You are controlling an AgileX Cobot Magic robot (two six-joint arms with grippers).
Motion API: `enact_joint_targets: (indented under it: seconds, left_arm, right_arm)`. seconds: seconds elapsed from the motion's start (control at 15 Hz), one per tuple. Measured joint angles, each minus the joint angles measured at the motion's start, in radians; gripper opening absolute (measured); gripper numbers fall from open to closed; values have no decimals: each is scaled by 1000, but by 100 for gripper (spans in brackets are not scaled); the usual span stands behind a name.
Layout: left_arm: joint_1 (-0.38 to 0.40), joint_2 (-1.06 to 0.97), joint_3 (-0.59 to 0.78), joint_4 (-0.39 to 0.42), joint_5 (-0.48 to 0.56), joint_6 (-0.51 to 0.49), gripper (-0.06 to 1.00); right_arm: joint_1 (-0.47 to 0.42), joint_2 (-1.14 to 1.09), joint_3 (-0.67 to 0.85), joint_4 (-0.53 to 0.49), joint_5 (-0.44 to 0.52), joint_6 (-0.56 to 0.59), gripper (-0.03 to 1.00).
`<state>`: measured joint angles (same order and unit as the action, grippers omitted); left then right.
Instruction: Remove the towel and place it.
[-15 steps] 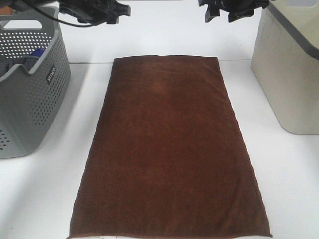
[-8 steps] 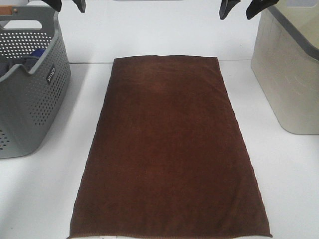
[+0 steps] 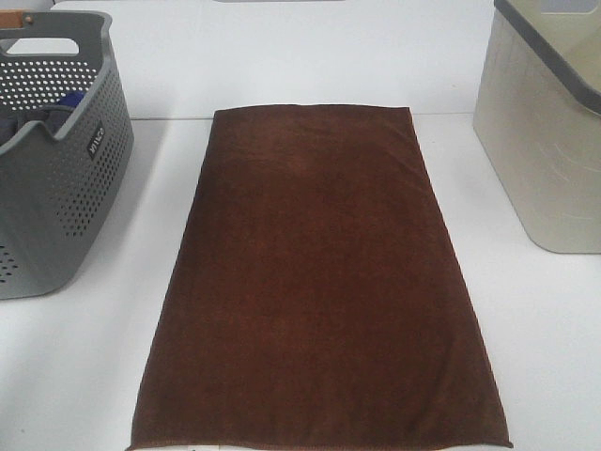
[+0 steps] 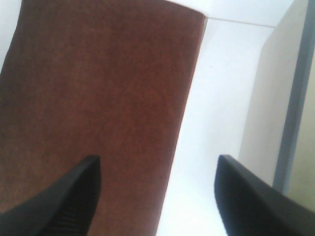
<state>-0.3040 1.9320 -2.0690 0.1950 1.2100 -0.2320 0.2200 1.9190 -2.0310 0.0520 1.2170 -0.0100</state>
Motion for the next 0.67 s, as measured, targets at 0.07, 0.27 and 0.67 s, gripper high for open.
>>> enact_joint_targets:
  seconds: [0.07,0.27,0.67]
  left_arm:
    - [0,-56,75,1,0,11,52]
    - [0,-249,388,1,2,22,52]
    - [0,-630,914,-41,7,9,52]
  right_arm:
    - [0,-65,75,0,0,0,63]
    - [0,-276,370,0,0,0,63]
    - [0,-609,907,0,1,-1,63]
